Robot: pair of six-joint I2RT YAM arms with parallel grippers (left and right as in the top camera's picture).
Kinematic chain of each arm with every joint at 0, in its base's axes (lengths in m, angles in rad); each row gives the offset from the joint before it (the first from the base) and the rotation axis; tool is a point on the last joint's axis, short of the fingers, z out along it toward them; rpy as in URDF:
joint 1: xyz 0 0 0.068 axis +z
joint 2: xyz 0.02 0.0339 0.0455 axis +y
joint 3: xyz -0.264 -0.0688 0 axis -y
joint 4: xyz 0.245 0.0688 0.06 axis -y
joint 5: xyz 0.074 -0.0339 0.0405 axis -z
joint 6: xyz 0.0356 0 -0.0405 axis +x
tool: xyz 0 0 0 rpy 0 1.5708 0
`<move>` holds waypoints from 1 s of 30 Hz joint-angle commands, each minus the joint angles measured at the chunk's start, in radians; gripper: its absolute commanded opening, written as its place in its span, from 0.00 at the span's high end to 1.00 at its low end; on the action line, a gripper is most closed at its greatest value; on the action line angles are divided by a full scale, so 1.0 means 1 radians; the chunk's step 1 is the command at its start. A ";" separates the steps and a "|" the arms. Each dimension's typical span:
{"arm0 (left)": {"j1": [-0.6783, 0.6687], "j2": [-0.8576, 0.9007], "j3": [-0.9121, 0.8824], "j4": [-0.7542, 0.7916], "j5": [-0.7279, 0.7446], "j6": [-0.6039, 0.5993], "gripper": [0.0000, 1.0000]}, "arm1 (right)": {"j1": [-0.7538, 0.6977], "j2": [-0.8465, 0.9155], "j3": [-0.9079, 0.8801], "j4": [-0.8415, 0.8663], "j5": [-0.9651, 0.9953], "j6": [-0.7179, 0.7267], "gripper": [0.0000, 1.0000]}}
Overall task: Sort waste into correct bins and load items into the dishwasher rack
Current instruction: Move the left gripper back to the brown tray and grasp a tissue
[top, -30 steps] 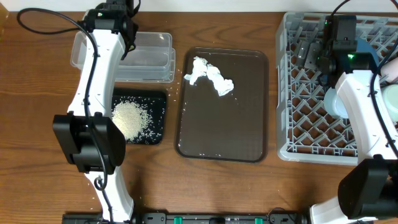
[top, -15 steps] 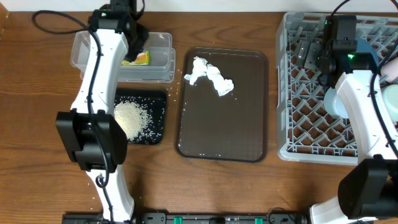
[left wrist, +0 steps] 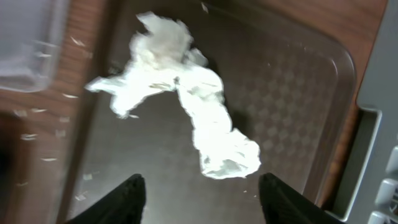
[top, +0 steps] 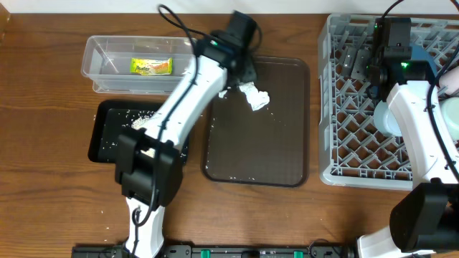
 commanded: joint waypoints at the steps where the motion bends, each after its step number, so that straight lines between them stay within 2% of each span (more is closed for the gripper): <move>1: -0.017 0.069 -0.030 0.033 -0.015 -0.040 0.36 | 0.010 -0.008 0.001 -0.001 0.009 0.015 0.01; 7: -0.066 0.185 -0.030 0.116 0.035 -0.040 0.28 | 0.010 -0.008 0.001 -0.001 0.009 0.015 0.01; 16: -0.106 0.287 -0.030 0.175 0.037 -0.085 0.26 | 0.010 -0.008 0.001 -0.001 0.009 0.015 0.01; 19: -0.107 0.298 -0.030 0.158 0.037 -0.085 0.50 | 0.010 -0.008 0.001 -0.001 0.009 0.015 0.01; 20: -0.107 0.298 -0.030 0.145 0.036 -0.085 0.62 | 0.010 -0.008 0.001 -0.001 0.009 0.015 0.01; 24: -0.105 0.274 -0.029 0.103 0.036 -0.084 0.90 | 0.010 -0.008 0.001 -0.001 0.009 0.015 0.01; 25: -0.105 0.263 -0.029 0.094 0.035 -0.084 0.94 | 0.010 -0.008 0.001 -0.001 0.009 0.015 0.01; 30: -0.102 0.154 -0.029 0.044 -0.038 -0.081 0.94 | 0.010 -0.008 0.001 -0.001 0.009 0.015 0.01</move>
